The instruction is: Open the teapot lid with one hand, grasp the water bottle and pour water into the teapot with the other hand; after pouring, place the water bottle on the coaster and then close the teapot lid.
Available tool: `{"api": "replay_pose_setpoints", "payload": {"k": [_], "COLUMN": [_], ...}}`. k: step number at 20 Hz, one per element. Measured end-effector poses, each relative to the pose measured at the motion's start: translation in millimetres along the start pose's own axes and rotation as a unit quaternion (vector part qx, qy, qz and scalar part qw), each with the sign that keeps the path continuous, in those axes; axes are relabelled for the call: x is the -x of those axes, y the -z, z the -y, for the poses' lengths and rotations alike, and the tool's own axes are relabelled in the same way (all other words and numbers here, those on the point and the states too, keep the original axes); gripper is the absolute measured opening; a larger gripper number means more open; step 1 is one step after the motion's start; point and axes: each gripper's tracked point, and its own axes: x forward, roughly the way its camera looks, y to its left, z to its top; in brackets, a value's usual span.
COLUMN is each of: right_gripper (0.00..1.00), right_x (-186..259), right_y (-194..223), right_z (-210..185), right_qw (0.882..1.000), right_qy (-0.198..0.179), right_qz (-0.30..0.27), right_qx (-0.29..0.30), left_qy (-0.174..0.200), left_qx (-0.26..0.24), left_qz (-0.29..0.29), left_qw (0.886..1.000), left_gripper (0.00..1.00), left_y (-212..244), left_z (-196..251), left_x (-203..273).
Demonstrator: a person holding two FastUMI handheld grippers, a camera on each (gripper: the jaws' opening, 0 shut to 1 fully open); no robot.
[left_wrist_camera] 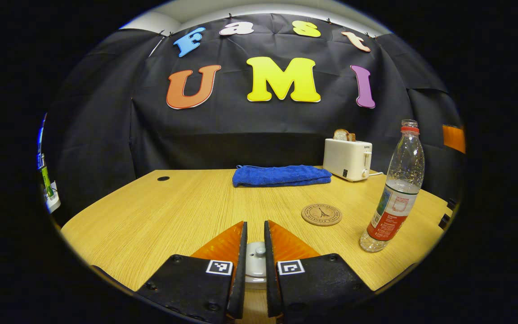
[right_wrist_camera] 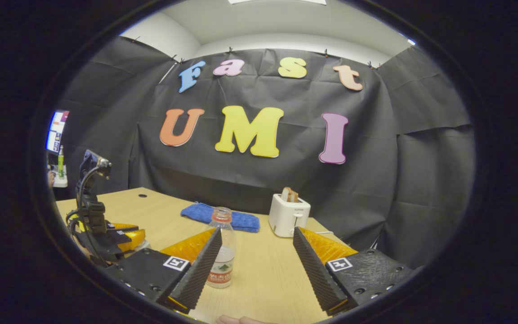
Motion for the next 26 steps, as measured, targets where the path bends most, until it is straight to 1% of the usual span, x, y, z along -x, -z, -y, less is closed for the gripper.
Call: {"api": "replay_pose_setpoints", "payload": {"k": [1, 2, 3, 6, 7, 8, 11, 14, 15, 18, 19, 20, 21, 25, 26], "right_gripper": [0.98, 0.95, 0.95, 0.95, 0.98, 0.95, 0.95, 0.96, 0.98, 0.97, 0.95, 0.97, 0.96, 0.95, 0.91], "right_x": [0.5, 0.9, 1.2, -2.8, -5.4, -8.7, -16.4, -26.4, -30.3, -46.1, -51.4, -55.5, -60.2, -78.1, -79.1], "right_y": [3.1, 5.3, 7.2, 19.7, 25.9, 32.5, 47.7, 57.1, 58.4, 69.2, 74.3, 80.2, 84.3, 89.7, 87.8], "right_z": [-5.3, -9.9, -14.3, -33.5, -39.4, -44.5, -54.0, -54.4, -54.5, -57.1, -59.9, -62.4, -63.7, -60.5, -60.9], "right_qw": [1.0, 1.0, 1.0, 0.999, 0.999, 0.999, 0.998, 0.997, 0.997, 0.996, 0.995, 0.995, 0.994, 0.994, 0.994], "right_qy": [-0.007, -0.013, -0.018, -0.037, -0.042, -0.046, -0.055, -0.051, -0.049, -0.044, -0.046, -0.049, -0.05, -0.041, -0.044], "right_qz": [-0.005, -0.007, -0.008, -0.015, -0.021, -0.026, -0.041, -0.046, -0.045, -0.051, -0.059, -0.066, -0.072, -0.074, -0.07], "right_qx": [0.0, -0.001, -0.003, -0.007, -0.006, -0.006, -0.013, -0.034, -0.038, -0.053, -0.059, -0.063, -0.065, -0.065, -0.069], "left_qy": [0.005, 0.0, 0.002, 0.008, 0.009, 0.006, -0.005, -0.011, -0.015, -0.05, -0.053, -0.054, -0.053, -0.051, -0.052], "left_qx": [0.004, 0.007, 0.009, 0.021, 0.024, 0.026, 0.016, 0.029, 0.03, 0.007, 0.005, 0.007, 0.01, 0.017, 0.016], "left_qz": [0.004, 0.003, 0.003, 0.008, 0.013, 0.021, 0.039, 0.036, 0.031, 0.011, 0.009, 0.008, 0.008, 0.012, 0.013], "left_qw": [1.0, 1.0, 1.0, 1.0, 1.0, 0.999, 0.999, 0.999, 0.999, 0.999, 0.999, 0.998, 0.998, 0.999, 0.998], "left_gripper": [0.19, 0.14, 0.07, 0.06, 0.06, 0.06, 0.05, 0.05, 0.05, 0.06, 0.06, 0.05, 0.05, 0.05, 0.05], "left_y": [-2.9, -2.2, -2.9, -7.6, -12.0, -18.3, -36.3, -49.3, -51.0, -54.1, -56.1, -58.4, -60.4, -67.6, -68.8], "left_z": [2.4, -0.3, -0.6, -1.5, -2.6, -5.8, -16.7, -28.8, -33.5, -58.4, -61.6, -64.0, -65.8, -72.4, -75.5], "left_x": [0.5, 0.5, 1.5, 3.5, 5.7, 8.3, 19.0, 31.0, 35.1, 47.8, 51.3, 54.7, 57.8, 65.6, 67.1]}}
